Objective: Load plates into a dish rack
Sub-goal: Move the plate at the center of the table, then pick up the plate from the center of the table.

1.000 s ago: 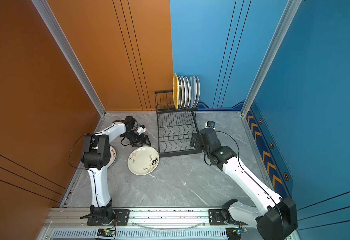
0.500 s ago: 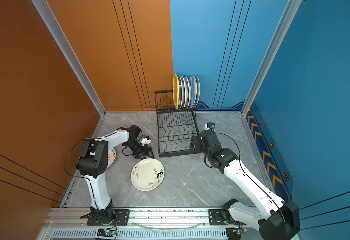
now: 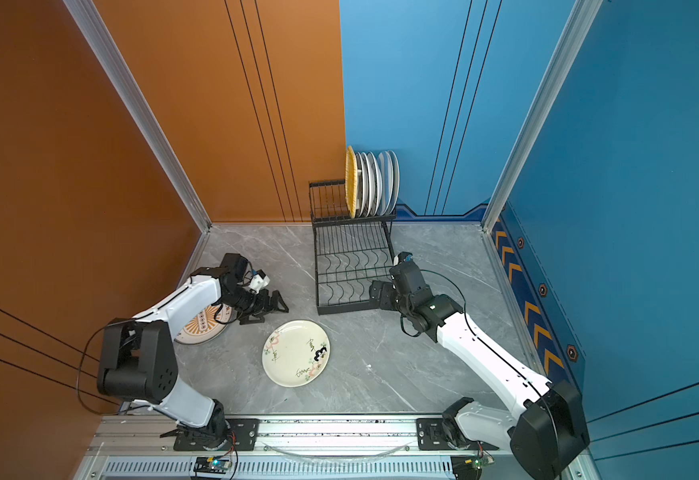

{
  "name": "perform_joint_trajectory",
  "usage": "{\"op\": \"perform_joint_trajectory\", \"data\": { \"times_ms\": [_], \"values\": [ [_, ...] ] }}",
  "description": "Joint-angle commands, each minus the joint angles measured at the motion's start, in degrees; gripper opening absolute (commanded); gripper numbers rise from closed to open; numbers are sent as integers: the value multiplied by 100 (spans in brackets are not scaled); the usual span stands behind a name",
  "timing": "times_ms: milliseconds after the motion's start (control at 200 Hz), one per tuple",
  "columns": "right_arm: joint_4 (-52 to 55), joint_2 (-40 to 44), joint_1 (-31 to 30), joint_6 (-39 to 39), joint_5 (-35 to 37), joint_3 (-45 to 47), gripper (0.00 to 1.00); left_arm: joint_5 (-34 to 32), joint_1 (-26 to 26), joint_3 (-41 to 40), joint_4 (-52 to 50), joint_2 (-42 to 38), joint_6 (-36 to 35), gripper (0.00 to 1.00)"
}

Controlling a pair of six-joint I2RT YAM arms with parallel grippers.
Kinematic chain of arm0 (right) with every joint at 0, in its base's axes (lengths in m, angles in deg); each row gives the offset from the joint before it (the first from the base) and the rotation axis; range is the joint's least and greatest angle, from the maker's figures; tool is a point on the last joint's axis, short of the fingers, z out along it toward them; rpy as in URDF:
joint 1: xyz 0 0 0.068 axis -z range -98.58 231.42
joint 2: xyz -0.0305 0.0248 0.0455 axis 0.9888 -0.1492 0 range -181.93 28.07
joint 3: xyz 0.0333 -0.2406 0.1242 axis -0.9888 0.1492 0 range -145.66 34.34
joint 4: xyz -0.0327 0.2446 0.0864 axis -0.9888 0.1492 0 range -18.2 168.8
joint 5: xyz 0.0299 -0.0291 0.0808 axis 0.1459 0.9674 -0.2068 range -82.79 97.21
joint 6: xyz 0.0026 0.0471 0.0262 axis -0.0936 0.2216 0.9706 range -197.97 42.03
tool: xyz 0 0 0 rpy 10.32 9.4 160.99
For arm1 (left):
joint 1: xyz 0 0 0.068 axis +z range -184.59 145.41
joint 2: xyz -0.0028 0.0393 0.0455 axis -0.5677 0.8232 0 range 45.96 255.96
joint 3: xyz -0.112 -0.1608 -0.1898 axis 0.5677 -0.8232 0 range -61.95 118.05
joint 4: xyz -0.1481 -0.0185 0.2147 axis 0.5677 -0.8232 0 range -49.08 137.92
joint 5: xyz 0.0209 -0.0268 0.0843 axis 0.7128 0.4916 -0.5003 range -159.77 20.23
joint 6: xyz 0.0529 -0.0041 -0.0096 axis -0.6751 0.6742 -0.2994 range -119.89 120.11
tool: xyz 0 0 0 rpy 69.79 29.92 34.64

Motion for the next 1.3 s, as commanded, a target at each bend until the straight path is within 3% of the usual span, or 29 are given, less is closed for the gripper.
{"op": "perform_joint_trajectory", "data": {
  "times_ms": [0, 185, 360, 400, 636, 911, 1041, 1296],
  "values": [
    [-76, -191, -32, -147, -686, 100, 100, -158, -32, -641, 356, -460, 724, 96],
    [-176, -612, -15, -390, -1497, 46, 100, -381, -27, -1653, 903, -1379, 1538, 92],
    [-264, -948, 2, -559, -1973, -92, 100, -587, -12, -2260, 960, -1993, 1849, 88],
    [-282, -1030, 18, -594, -2094, -135, 100, -560, -19, -2370, 995, -2057, 1868, 82],
    [-431, -1428, 107, -714, -2734, -222, 100, -464, -397, -2694, 1416, -1722, 1801, 69],
    [-477, -1427, 187, -757, -2954, -127, 100, -330, -556, -2712, 1799, -1382, 1531, 57],
    [-481, -1451, 235, -802, -3061, -65, 100, -177, -642, -2623, 1814, -1117, 1407, 44],
    [-507, -1468, 292, -842, -3234, 58, 100, 57, -1014, -2649, 1868, -1132, 1411, 9]
  ]
}}
